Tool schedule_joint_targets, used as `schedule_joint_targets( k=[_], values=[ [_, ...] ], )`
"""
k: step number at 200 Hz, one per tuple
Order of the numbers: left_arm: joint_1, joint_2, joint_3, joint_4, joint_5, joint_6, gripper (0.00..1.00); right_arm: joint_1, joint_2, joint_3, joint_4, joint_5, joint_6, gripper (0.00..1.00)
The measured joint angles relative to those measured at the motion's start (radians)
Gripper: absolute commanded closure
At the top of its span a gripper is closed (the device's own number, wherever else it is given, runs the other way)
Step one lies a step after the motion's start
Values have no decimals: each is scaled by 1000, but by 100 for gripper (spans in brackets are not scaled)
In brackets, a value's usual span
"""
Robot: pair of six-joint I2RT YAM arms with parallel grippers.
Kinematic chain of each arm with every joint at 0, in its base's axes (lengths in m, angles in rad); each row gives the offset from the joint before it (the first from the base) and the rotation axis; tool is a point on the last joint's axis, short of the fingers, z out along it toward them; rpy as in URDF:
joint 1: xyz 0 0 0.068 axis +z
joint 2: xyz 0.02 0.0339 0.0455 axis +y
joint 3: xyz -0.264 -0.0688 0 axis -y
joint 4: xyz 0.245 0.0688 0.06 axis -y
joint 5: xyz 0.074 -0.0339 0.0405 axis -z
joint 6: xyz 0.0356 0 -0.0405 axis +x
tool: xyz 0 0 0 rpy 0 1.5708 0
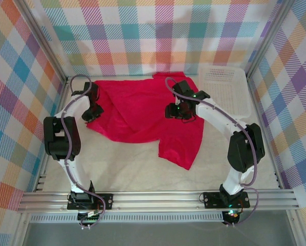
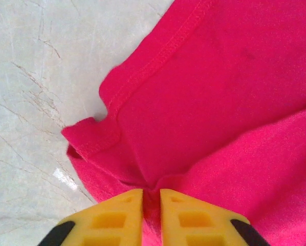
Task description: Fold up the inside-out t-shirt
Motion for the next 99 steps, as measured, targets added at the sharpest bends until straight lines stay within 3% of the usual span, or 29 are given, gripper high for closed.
schedule_joint_targets(
  k=[44, 73, 99],
  values=[
    [-6, 32, 0, 0, -3, 2, 78, 0, -3, 0, -1, 0, 0, 41],
    [-7, 61, 0, 0, -18, 1, 58, 0, -3, 0, -4, 0, -4, 41],
    [-7, 79, 0, -3, -52, 9, 56, 0, -3, 0, -4, 0, -4, 41]
  ],
)
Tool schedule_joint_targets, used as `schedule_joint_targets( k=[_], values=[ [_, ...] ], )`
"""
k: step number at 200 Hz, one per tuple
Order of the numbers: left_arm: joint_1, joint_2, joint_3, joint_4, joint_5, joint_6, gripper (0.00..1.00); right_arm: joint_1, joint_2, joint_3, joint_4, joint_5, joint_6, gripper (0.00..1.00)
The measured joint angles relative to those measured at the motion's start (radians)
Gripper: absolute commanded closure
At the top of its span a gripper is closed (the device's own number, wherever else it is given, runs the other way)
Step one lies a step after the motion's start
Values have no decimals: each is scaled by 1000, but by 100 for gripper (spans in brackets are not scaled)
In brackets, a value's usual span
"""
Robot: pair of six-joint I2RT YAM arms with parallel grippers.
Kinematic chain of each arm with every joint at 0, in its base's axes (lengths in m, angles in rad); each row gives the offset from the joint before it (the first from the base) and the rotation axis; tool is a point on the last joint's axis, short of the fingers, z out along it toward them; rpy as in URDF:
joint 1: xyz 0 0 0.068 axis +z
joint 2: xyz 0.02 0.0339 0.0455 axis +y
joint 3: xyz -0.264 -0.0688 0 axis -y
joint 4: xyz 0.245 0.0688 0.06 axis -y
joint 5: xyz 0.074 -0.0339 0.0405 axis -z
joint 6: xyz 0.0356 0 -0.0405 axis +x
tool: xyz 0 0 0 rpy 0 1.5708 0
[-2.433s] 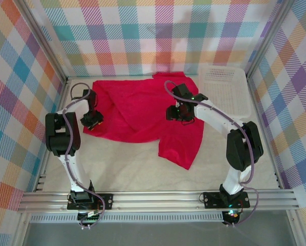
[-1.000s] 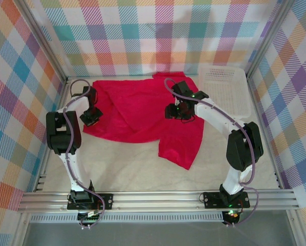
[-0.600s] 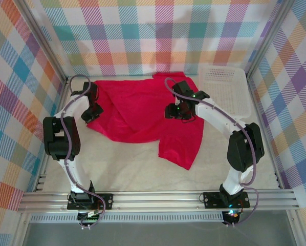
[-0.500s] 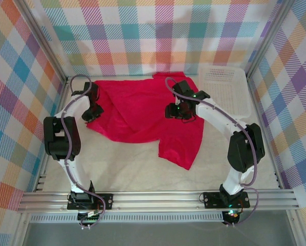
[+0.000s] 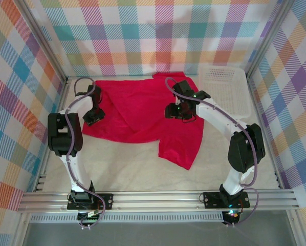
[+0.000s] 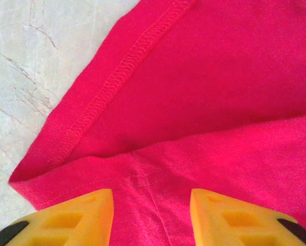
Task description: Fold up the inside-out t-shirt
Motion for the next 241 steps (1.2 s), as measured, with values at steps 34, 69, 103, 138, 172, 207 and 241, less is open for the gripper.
schedule_joint_targets(
  k=[34, 69, 103, 138, 172, 207, 241],
  values=[
    [1, 24, 10, -6, -15, 1, 65, 0, 0, 0, 0, 0, 0, 41],
    [1, 56, 34, -5, -27, 5, 72, 0, 0, 0, 0, 0, -4, 41],
    [1, 81, 41, -5, -34, 5, 72, 0, 0, 2, -4, 0, -7, 41],
    [2, 86, 41, -5, -34, 4, 77, 0, 0, 7, -8, 0, -8, 41],
    [2, 86, 43, -5, -35, 13, 91, 0, 0, 9, -11, 0, -8, 42],
    [2, 86, 45, -5, -42, 20, 100, 0, 0, 9, -11, 0, -8, 42],
    [3, 86, 45, -5, -43, 22, 100, 0, 0, 9, -11, 0, -11, 42]
  ],
)
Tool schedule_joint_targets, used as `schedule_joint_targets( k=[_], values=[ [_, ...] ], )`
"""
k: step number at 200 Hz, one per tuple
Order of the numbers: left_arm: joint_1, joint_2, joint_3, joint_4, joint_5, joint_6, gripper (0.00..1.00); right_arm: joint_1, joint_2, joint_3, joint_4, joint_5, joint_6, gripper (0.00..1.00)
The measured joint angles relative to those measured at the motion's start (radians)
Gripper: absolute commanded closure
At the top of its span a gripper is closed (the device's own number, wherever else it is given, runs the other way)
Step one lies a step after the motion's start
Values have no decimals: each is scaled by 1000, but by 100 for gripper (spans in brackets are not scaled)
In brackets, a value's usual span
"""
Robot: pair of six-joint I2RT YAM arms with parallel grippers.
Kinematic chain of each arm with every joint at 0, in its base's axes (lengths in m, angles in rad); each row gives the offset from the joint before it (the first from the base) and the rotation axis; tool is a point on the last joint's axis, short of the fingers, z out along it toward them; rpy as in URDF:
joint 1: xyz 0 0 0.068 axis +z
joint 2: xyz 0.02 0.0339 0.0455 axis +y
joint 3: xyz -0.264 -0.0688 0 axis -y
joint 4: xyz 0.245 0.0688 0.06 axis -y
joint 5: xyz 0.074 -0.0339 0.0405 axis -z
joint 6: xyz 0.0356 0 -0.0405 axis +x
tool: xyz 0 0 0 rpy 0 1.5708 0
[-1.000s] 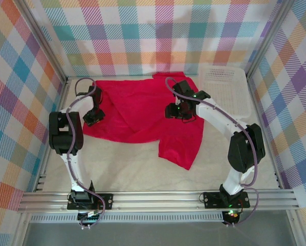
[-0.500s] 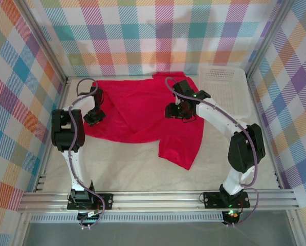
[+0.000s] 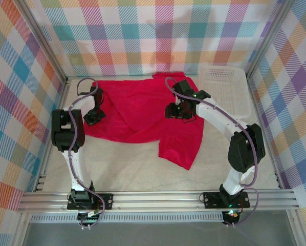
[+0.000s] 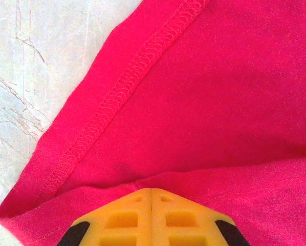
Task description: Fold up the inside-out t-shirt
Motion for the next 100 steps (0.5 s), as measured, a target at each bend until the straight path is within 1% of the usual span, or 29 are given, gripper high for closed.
schedule_joint_targets(
  k=[4, 10, 24, 29, 41, 50, 67, 85, 100],
  values=[
    [0, 0, 0, 0, 0, 0, 100, 0, 0, 0, 0, 0, 0, 42],
    [0, 0, 0, 0, -1, 0, 86, 0, 0, 0, 0, 0, 0, 42],
    [2, -1, 0, 0, -2, -4, 57, 0, 0, 0, 0, 0, 0, 42],
    [5, -3, -1, 1, 1, -4, 50, 0, 0, 0, 0, 0, 0, 42],
    [13, -16, -10, 9, 25, -5, 36, 0, 0, 0, 0, 0, 0, 42],
    [21, -37, -26, 20, 54, -16, 30, 0, 0, 0, 0, -1, 0, 42],
    [53, -92, -62, 50, 141, -20, 22, 0, 0, 0, 0, -3, 0, 42],
    [97, -133, -78, 84, 235, -33, 21, 0, 0, 0, 0, -6, -1, 41],
    [120, -133, -72, 115, 303, -34, 21, 0, 0, 0, 0, -8, -1, 42]
  ],
)
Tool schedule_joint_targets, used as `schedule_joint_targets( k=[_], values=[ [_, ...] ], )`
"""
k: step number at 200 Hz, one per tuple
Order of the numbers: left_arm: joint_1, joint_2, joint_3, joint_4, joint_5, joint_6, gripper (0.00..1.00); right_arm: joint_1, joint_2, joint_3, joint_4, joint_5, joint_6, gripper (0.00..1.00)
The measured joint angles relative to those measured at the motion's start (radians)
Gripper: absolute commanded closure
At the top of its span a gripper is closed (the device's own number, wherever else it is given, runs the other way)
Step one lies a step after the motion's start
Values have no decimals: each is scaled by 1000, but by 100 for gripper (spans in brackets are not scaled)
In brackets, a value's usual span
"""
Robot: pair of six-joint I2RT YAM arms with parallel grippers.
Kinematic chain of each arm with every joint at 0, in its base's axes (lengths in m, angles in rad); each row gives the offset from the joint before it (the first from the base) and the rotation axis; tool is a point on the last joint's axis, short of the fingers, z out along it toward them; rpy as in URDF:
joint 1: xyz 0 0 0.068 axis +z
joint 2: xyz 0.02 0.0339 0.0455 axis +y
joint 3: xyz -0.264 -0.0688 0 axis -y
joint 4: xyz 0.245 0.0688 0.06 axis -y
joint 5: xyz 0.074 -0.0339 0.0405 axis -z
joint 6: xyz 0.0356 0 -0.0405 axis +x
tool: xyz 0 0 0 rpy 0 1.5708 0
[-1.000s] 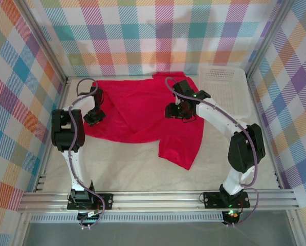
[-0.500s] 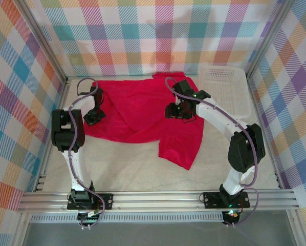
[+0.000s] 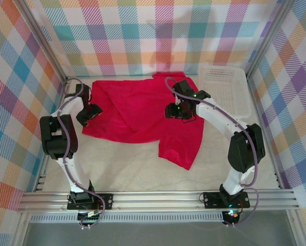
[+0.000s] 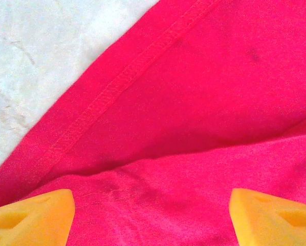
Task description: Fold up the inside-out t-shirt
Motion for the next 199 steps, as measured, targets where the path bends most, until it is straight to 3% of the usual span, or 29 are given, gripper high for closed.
schedule_joint_targets(
  k=[51, 110, 169, 199],
  values=[
    [16, 66, 25, 31, 111, -6, 38, 0, 0, 0, 0, 0, -4, 42],
    [-10, -13, -61, -13, -16, -18, 61, 0, 0, 3, -1, -3, -3, 42],
    [-54, -11, -65, -25, -82, -39, 62, 0, 0, 23, 0, -21, -3, 42],
    [-57, 36, -42, -25, -108, -49, 69, 0, 0, 23, -1, -21, -3, 42]
  ],
)
